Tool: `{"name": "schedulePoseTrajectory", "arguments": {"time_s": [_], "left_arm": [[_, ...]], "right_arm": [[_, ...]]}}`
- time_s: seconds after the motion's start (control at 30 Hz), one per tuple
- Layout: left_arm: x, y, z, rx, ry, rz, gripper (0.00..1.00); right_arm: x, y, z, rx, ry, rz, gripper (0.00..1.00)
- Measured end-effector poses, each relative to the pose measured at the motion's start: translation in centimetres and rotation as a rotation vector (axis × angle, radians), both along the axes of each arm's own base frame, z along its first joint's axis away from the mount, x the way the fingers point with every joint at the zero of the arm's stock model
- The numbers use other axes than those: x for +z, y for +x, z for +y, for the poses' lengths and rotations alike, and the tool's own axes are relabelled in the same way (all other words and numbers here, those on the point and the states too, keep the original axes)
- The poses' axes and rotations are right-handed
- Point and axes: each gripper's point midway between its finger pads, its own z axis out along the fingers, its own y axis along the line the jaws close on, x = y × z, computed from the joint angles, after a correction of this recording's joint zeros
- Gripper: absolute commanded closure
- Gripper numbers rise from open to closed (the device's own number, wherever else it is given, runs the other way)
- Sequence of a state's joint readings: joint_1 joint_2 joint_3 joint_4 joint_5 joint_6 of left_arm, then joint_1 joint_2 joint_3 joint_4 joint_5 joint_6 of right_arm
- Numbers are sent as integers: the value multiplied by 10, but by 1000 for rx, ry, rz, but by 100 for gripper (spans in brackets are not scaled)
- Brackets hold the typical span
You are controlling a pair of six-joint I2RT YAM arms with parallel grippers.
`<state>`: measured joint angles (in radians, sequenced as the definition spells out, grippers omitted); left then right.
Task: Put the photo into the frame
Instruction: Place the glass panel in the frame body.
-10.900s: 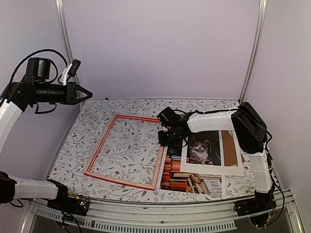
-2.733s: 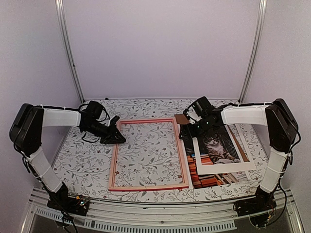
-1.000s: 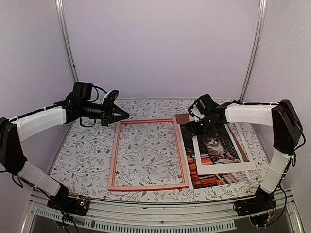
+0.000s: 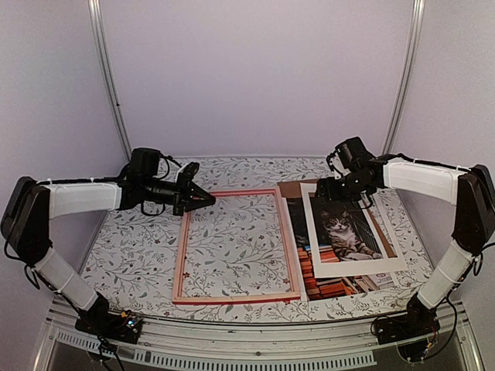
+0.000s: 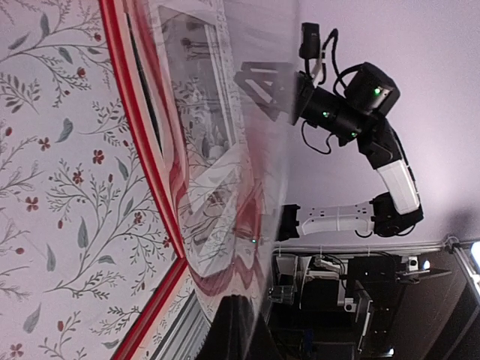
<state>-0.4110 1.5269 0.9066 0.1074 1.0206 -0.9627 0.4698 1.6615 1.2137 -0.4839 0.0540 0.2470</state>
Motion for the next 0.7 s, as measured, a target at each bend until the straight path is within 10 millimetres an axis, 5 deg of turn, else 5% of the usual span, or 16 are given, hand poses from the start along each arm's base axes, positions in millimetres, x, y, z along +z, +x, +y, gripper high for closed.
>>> {"name": "schedulePoseTrajectory", "arguments": {"time_s": [0.3,0.7], "left_arm": [[-63,15,25,46,149,60,100],[-89,23,36,15,283,39,100]], "right_arm": [[-6,-4,-1,4,-3,18,13],[-6,-5,2,14,9,24,13]]}}
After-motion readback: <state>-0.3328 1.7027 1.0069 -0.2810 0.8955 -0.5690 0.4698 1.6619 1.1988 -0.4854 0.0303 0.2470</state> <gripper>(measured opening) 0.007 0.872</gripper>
